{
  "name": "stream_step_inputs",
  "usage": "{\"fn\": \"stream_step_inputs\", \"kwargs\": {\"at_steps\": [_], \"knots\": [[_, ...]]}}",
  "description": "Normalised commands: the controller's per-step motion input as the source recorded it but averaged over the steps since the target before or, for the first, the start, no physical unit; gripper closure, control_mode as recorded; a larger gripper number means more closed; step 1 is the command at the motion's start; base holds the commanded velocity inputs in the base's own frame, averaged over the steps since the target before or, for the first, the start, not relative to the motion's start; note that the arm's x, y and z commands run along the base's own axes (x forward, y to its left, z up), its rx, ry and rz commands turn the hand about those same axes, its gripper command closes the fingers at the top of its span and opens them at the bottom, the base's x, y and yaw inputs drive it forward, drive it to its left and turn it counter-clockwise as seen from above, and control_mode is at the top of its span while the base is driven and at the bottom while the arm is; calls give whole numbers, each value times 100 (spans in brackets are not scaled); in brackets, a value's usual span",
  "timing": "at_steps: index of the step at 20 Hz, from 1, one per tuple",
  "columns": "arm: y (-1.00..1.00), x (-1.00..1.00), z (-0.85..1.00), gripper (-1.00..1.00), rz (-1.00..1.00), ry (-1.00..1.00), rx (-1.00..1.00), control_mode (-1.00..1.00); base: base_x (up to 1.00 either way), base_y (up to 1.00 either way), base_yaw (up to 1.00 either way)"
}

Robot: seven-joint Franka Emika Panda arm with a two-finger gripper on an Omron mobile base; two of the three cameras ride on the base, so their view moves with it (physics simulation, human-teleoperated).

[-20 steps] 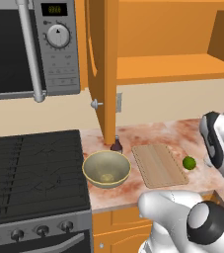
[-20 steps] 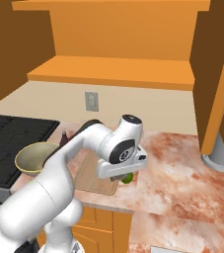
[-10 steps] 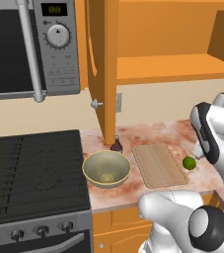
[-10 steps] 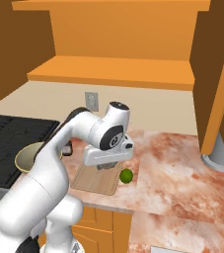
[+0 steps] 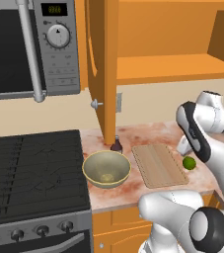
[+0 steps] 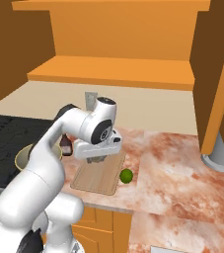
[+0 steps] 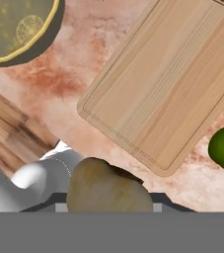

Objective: Open the cabinet. Place the bowl and condiment on the counter. Then place the lime and garlic on the cutting board.

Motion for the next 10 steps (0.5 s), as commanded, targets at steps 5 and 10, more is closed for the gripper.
{"fn": "stream_step_inputs", "kwargs": {"at_steps": [5,10], "knots": [[31,26,-12,100,0,0,0,-100,0,0,0],[19,30,-30,100,0,0,0,-100,0,0,0]]}}
